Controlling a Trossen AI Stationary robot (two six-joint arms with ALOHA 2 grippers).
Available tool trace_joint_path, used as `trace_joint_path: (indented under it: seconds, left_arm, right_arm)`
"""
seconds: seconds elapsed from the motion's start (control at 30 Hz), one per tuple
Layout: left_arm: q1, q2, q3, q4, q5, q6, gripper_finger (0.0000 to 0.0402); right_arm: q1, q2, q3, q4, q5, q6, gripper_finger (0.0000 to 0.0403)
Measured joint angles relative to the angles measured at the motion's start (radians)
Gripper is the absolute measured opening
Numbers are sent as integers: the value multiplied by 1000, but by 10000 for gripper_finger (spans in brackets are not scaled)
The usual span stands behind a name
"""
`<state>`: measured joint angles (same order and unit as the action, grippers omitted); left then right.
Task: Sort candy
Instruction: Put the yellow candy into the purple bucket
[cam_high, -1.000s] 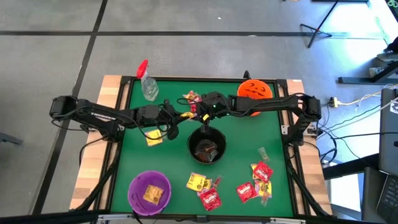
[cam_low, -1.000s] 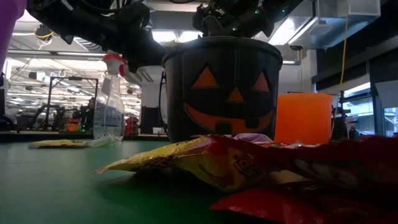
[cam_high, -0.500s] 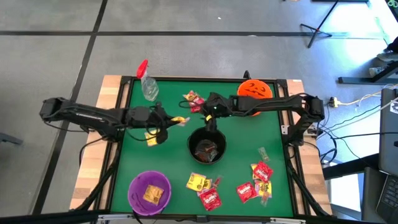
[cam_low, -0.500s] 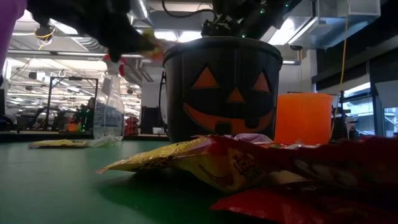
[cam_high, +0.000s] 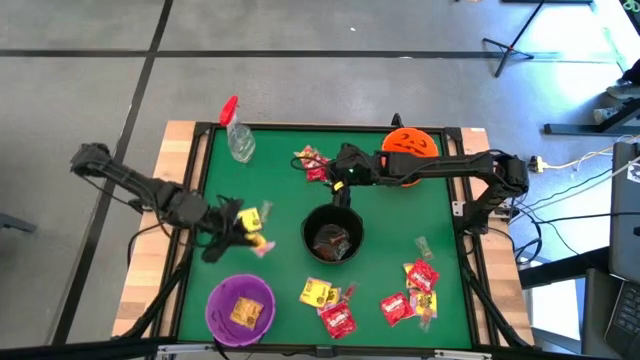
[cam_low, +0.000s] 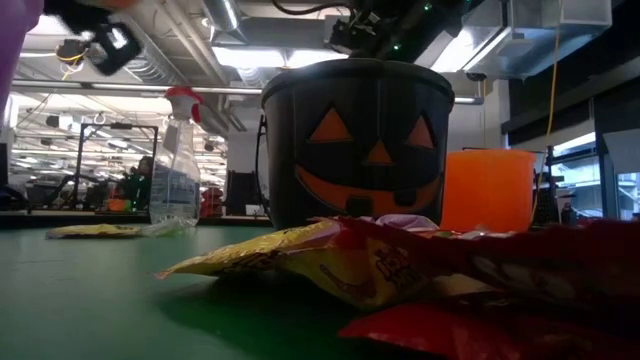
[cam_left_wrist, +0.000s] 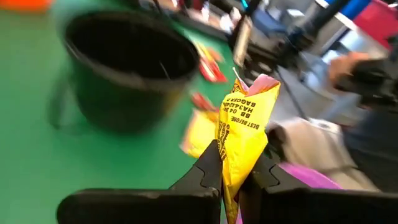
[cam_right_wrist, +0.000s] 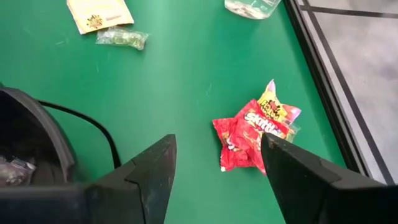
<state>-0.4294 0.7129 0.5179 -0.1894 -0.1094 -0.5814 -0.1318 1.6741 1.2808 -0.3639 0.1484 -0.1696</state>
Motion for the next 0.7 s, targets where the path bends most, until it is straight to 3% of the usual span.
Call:
trace_joint_path:
  seconds: [0.33,0.47,0.7]
  left_arm:
    - [-256,151,3,23,-94,-280,11]
    - [-328,236,65,12,-133,-323,11]
    - [-384,396,292,-270,-215,-349,4]
  right_arm:
    - [0,0,0,22,-2,-16,234]
    - [0,0,0,22,-2,-16,234]
    - [0,0,0,26,-2,-17,234]
